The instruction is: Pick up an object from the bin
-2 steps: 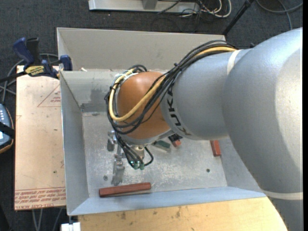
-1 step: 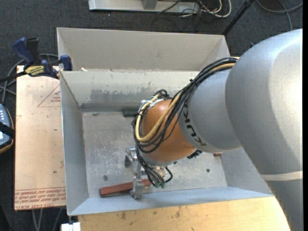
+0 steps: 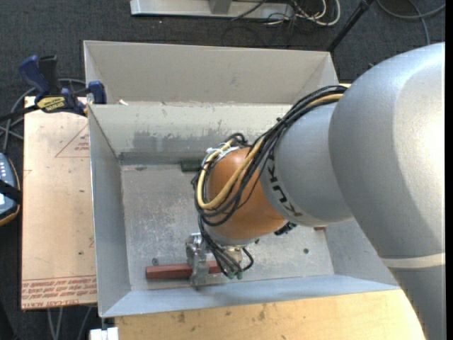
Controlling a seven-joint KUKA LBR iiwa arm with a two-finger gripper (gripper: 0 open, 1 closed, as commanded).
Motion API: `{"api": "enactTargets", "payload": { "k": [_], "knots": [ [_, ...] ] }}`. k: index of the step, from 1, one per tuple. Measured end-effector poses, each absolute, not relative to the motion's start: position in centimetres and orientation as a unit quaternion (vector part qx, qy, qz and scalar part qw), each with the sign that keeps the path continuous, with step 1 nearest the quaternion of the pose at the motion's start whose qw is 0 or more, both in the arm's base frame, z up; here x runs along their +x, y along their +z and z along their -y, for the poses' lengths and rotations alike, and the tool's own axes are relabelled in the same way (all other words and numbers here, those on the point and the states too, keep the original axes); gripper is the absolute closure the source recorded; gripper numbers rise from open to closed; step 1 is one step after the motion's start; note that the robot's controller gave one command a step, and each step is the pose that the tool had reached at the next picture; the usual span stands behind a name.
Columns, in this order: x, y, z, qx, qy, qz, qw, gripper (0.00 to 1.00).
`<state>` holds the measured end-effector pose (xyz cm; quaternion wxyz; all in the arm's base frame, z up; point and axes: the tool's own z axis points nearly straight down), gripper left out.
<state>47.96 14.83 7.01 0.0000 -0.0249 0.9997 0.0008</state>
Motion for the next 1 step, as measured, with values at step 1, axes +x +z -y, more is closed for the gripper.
{"api": "enactTargets", "payload": {
  "k": [1],
  "knots": [
    [49.49, 22.68, -13.61, -0.068, 0.001, -0.998, 0.006, 1.00]
  ]
}}
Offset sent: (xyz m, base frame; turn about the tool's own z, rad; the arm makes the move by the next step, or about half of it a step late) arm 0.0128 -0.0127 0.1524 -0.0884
